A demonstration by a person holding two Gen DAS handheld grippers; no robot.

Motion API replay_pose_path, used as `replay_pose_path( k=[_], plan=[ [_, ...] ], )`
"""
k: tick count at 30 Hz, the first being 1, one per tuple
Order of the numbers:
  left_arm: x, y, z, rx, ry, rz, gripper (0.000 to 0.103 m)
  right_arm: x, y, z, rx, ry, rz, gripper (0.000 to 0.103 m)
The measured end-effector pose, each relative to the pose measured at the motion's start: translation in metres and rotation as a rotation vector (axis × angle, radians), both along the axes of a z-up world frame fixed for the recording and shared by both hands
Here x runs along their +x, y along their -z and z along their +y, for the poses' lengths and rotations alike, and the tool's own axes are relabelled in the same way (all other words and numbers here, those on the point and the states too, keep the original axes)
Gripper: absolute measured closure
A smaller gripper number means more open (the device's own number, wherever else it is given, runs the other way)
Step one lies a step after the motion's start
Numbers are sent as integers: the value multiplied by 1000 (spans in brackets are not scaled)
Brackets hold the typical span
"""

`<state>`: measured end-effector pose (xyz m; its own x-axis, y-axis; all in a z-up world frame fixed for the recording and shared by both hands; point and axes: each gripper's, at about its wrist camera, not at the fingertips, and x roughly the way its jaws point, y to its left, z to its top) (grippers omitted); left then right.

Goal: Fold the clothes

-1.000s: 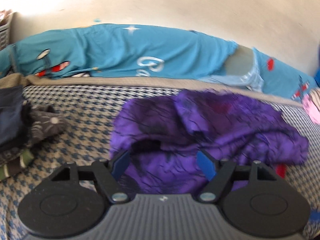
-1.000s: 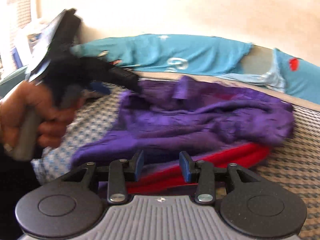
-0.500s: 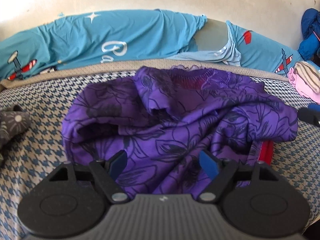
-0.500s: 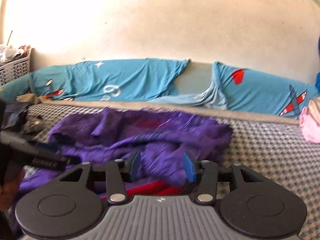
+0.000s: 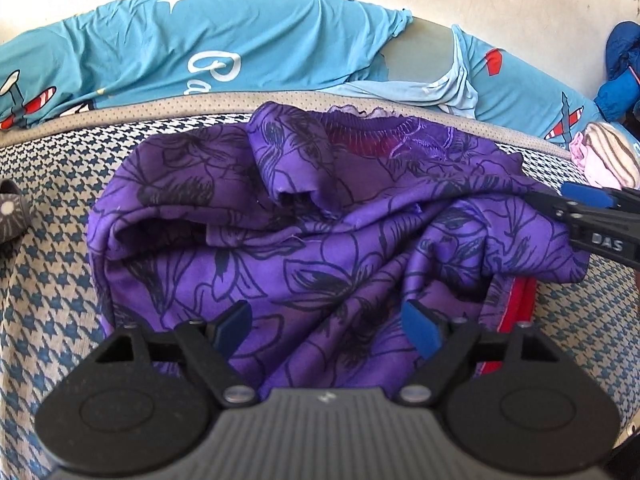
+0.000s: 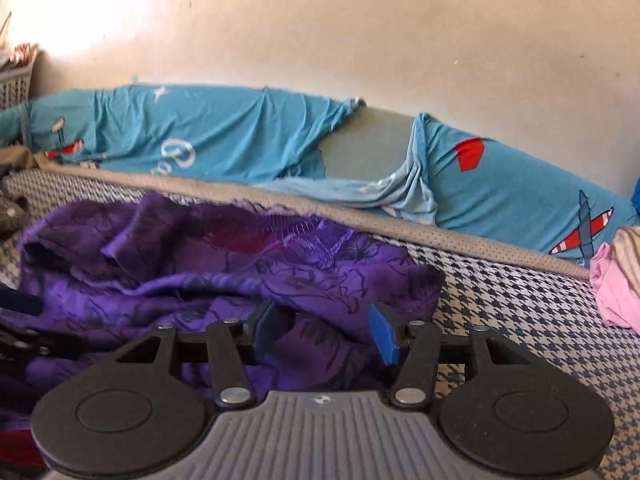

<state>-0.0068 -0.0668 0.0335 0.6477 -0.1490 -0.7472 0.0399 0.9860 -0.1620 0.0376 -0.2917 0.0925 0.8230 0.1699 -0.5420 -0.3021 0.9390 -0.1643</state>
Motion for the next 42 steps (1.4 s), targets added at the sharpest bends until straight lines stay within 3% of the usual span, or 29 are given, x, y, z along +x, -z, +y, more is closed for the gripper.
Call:
replay_pose_path(
  k=[4,8,10,13,19,26,31,34,38,42],
  plan=[
    [3,4,-1,-5,-5,18,17,15,10,4,-41,-18,13,44],
    [5,8,-4,0,-5,35,16,31,17,3,-42,3,18,45],
    [5,10,-5,2,-4,39,16,39,17,-1,2,21,33,62],
    [6,11,-6,1,-4,42,15,48,17,-4,50,42,54,79],
    [7,11,-6,-5,-8,50,14,62,6,-12,135,106,45,88],
    [11,16,-6,-4,-13,56,13,87,-8,-33,258,213,2,92],
    [18,19,3,-53,-47,71,12,102,-13,-50,332,297,-32,93],
    [22,21,10,-79,-74,85,12,104,-18,-66,357,392,-97,94],
    [22,22,15,-89,-94,89,12,110,-15,-104,374,639,-121,95],
    [21,22,17,-76,-109,85,12,112,-6,-129,354,771,-98,95]
  ],
)
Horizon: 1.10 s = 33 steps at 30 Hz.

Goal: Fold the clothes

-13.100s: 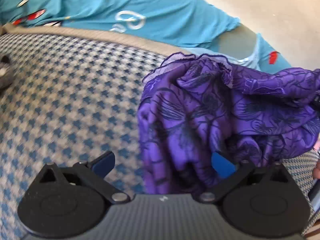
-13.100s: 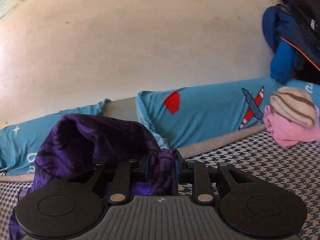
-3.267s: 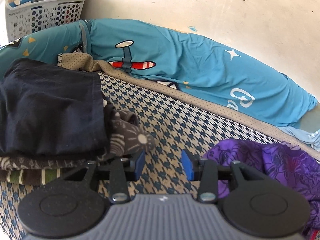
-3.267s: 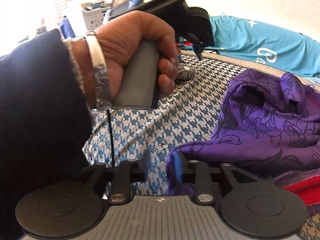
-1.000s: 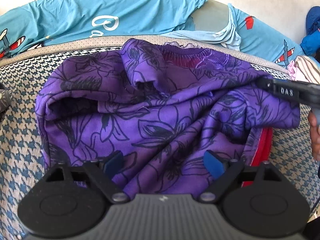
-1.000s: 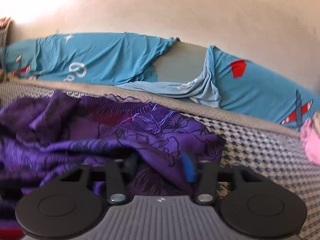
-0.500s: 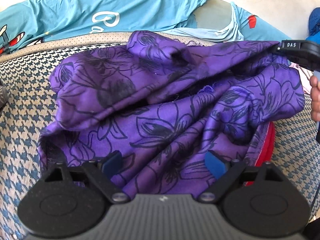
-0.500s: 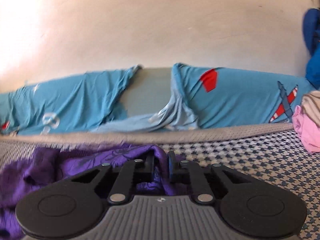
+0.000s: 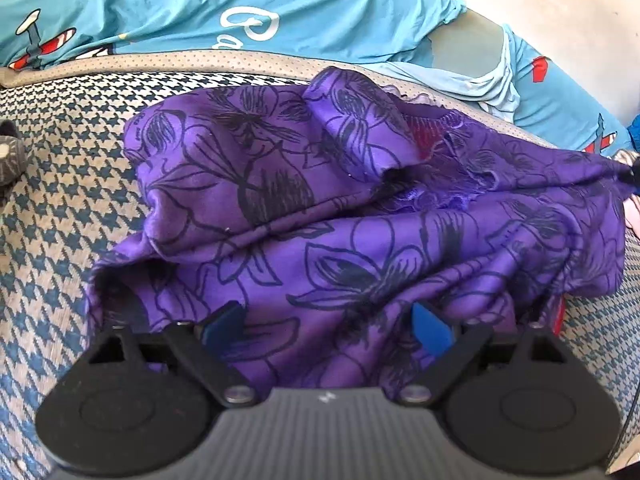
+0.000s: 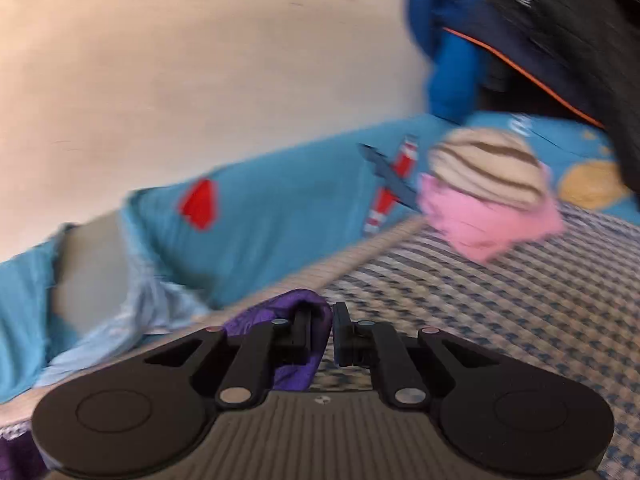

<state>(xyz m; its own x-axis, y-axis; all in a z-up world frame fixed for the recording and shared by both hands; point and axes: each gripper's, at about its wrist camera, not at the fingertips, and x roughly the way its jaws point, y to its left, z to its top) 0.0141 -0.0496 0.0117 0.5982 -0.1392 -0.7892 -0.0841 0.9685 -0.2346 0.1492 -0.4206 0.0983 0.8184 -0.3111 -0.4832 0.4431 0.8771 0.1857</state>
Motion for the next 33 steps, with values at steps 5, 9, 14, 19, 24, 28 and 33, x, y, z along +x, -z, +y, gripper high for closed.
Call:
replay_pose_path(
  k=[5,9,14,19,24,28,33],
  plan=[
    [-1,0,2,13,-14,0,12,-8,-5,-5,-20,22,-36,95],
    [-1,0,3,26,-19,1,12,-3,-5,-11,58,-37,-28,79],
    [-1,0,3,28,-22,2,12,1,10,-19,4,-42,93,66],
    [-1,-1,3,26,-27,2,12,-4,20,-23,-134,-81,229,53],
    [-1,-1,2,30,-30,2,12,-23,15,-31,-166,-165,258,46],
    [-1,0,1,34,-28,2,8,-35,14,-30,-218,-221,322,35],
    [-2,0,0,39,-25,0,7,-41,19,-30,-234,-236,371,34]
  ],
)
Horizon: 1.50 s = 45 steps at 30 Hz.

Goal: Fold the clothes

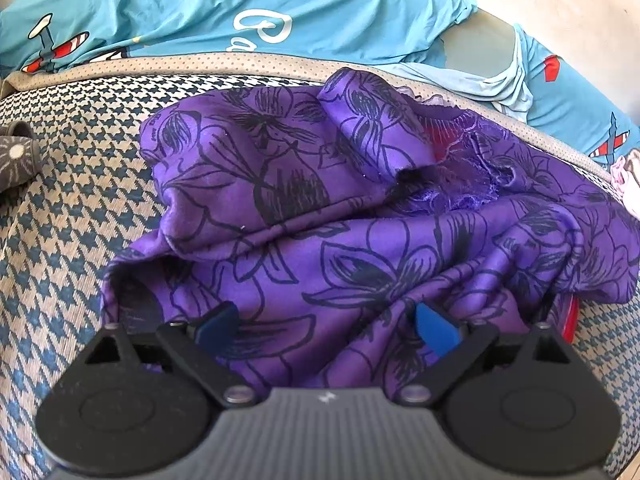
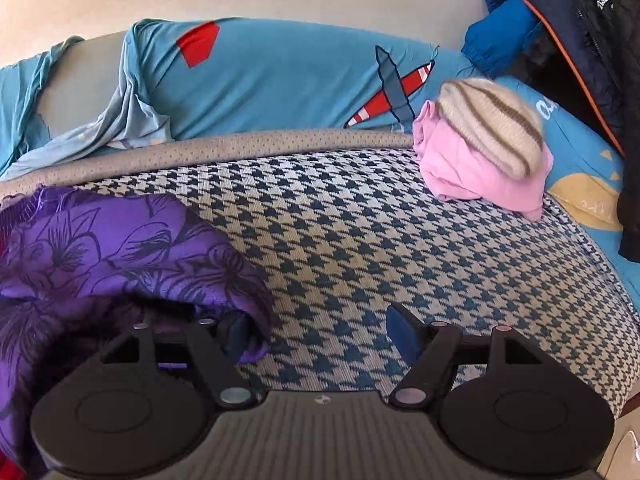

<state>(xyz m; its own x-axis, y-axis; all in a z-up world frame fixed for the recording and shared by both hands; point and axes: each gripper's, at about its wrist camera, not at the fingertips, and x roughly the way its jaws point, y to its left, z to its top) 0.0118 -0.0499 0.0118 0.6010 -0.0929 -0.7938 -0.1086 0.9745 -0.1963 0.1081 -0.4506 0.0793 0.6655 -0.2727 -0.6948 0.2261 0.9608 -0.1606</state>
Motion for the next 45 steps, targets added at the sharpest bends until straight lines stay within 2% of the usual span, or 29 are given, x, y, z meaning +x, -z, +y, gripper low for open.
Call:
replay_pose_path(
  k=[4,7,10,11,15,18,24,30,38,45],
  plan=[
    [0,0,0,-2,-4,2,7,-12,-16,2,20,-10,-78,33],
    [0,1,0,-2,-5,2,7,-18,-18,3,31,-8,-49,31],
    [0,1,0,-1,-5,3,7,-22,-13,5,0,-12,-4,31],
    [0,1,0,-1,-3,2,7,-25,-14,5,-2,-7,-15,31],
    [-2,1,0,5,6,3,5,-40,-29,1,149,-40,-161,30],
    [-3,1,-3,17,15,2,4,-38,-35,13,209,-110,-214,30],
    [-4,3,-5,25,23,3,4,-25,-30,70,153,-333,-222,30],
    [-5,3,-4,21,26,5,3,-15,-17,119,125,-505,-181,30],
    [-4,5,-5,21,30,8,2,-3,6,154,29,-621,-106,30],
    [-4,6,-9,54,43,7,0,12,23,172,-15,-639,-77,31]
  ],
)
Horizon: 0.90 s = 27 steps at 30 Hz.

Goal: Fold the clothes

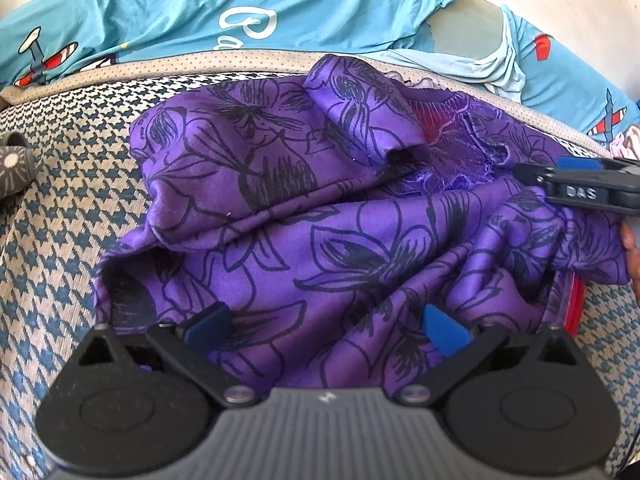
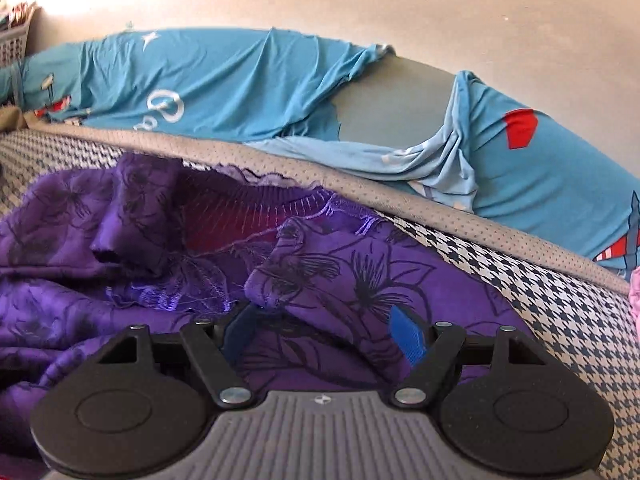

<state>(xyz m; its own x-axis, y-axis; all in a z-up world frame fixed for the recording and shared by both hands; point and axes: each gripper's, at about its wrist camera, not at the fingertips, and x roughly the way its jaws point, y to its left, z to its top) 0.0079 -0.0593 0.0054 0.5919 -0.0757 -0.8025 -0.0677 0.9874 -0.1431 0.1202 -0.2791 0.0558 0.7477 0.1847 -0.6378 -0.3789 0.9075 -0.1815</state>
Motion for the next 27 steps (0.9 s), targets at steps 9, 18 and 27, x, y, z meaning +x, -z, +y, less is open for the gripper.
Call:
replay_pose_path(
  k=[9,18,27],
  plan=[
    [1,1,-3,24,8,-3,0,14,0,-17,106,97,-13,95],
    [0,2,-7,52,27,-11,0,17,-32,-113,282,478,-233,97],
    [2,4,-12,88,38,-15,0,20,-27,-192,390,658,-191,95]
  ],
)
